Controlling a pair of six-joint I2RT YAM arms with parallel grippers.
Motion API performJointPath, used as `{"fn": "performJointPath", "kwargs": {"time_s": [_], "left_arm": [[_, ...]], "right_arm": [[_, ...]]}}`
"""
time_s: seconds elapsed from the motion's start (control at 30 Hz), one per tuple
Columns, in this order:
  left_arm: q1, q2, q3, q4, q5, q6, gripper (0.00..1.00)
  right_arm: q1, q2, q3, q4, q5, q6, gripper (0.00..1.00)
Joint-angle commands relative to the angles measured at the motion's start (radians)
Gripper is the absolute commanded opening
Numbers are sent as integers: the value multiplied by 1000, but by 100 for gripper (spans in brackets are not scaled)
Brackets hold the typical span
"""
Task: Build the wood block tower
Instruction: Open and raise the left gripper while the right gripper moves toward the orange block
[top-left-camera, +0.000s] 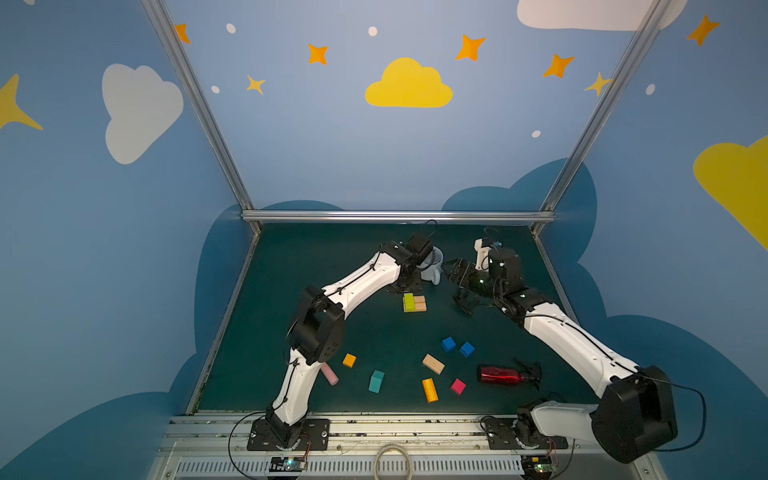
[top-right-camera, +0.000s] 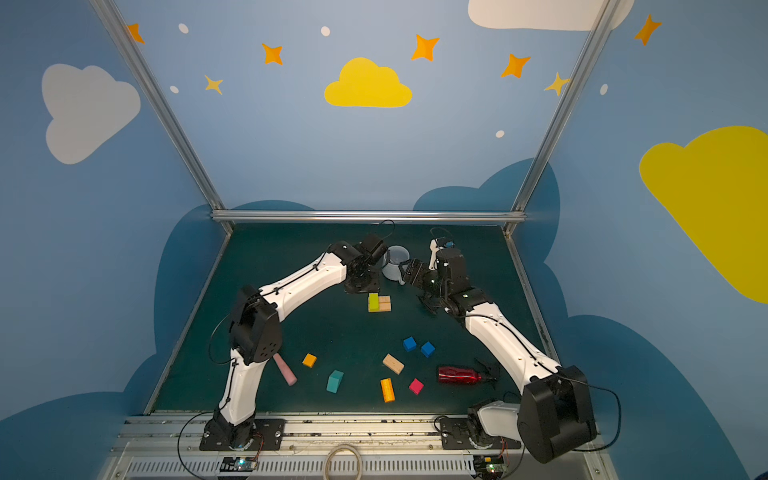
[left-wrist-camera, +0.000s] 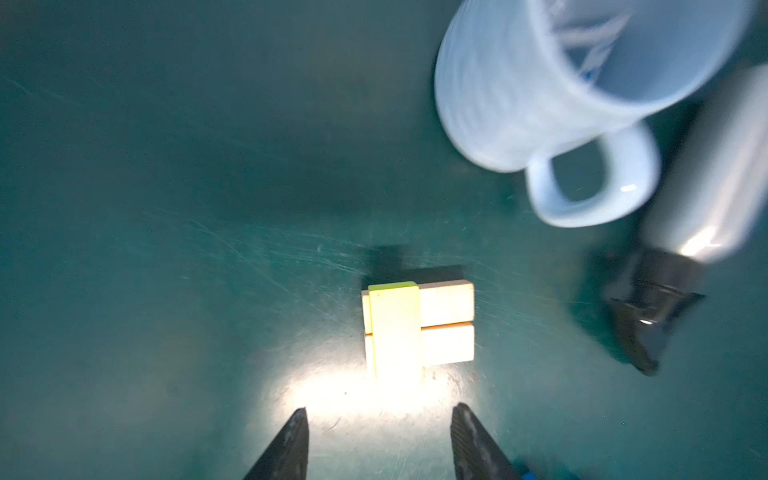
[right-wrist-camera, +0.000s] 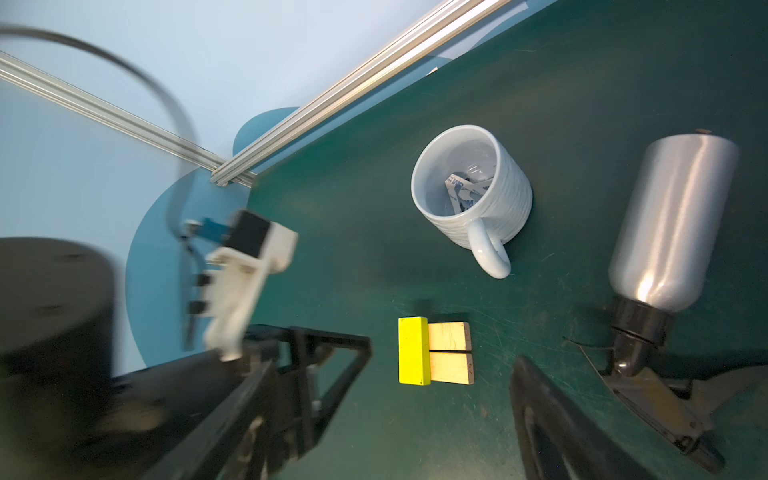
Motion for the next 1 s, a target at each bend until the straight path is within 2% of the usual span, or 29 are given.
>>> {"fn": "performJointPath", "kwargs": {"time_s": [0.0,0.27,0.4,0.5,0.77,0.97], "left_arm": [[14,-85,-34,13,-76,42,55],[61,-270,-175,177,-100,79,56],[92,-328,-192,217,-117,110,56],[105,-384,-244,265,-164,118,62],[132,-586,-511,435,-183,163,71],[157,-686,-655,503,-197,176,74]], "right_arm": [[6,10,9,18,-35,5,83],[79,21,69,-71,17,-43,83],[113,22,105,-144,62,-79,83],[139,14,118,-186,92,-101,83],[203,-12,157,-355,159,-173,83],[300,-1,209,-539,217,-205,82]]}}
